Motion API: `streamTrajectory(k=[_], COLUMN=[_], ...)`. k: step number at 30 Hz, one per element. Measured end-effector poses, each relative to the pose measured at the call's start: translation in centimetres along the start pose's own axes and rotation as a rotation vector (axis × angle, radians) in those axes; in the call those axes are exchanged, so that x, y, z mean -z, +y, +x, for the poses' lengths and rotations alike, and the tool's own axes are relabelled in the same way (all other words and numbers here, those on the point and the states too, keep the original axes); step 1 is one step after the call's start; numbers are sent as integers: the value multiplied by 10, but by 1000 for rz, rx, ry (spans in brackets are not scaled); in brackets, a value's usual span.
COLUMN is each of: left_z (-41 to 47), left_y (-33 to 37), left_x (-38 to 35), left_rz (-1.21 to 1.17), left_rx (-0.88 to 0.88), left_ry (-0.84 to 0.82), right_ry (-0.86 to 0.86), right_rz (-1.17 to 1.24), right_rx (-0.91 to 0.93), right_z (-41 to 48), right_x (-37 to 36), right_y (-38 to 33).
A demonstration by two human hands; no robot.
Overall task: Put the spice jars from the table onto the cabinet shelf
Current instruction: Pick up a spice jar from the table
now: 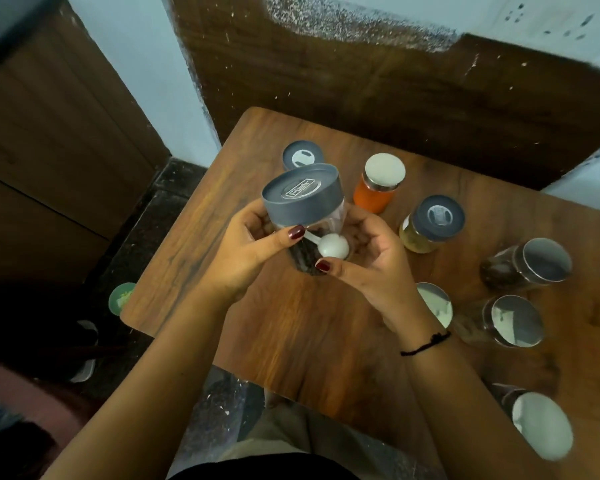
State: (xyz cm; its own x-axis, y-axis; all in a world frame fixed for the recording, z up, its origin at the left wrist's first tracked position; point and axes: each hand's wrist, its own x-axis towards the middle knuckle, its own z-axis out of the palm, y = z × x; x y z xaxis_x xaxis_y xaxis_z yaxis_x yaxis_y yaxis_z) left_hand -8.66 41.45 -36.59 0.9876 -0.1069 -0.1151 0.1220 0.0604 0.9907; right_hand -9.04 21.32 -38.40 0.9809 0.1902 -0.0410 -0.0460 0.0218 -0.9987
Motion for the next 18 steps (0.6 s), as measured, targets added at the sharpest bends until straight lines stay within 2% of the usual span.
streamTrajectory(k=[10, 18], left_z=[0, -6], left_y=[44, 90], left_x=[-40, -71], left_rz=[-15, -63], left_rx=[-111, -215], left_ry=[76, 29], right_ry=[119, 171], right_rz=[-7, 58], right_rx=[204, 357], right_z=[-8, -25], right_x=[14, 27], right_y=[-46, -88])
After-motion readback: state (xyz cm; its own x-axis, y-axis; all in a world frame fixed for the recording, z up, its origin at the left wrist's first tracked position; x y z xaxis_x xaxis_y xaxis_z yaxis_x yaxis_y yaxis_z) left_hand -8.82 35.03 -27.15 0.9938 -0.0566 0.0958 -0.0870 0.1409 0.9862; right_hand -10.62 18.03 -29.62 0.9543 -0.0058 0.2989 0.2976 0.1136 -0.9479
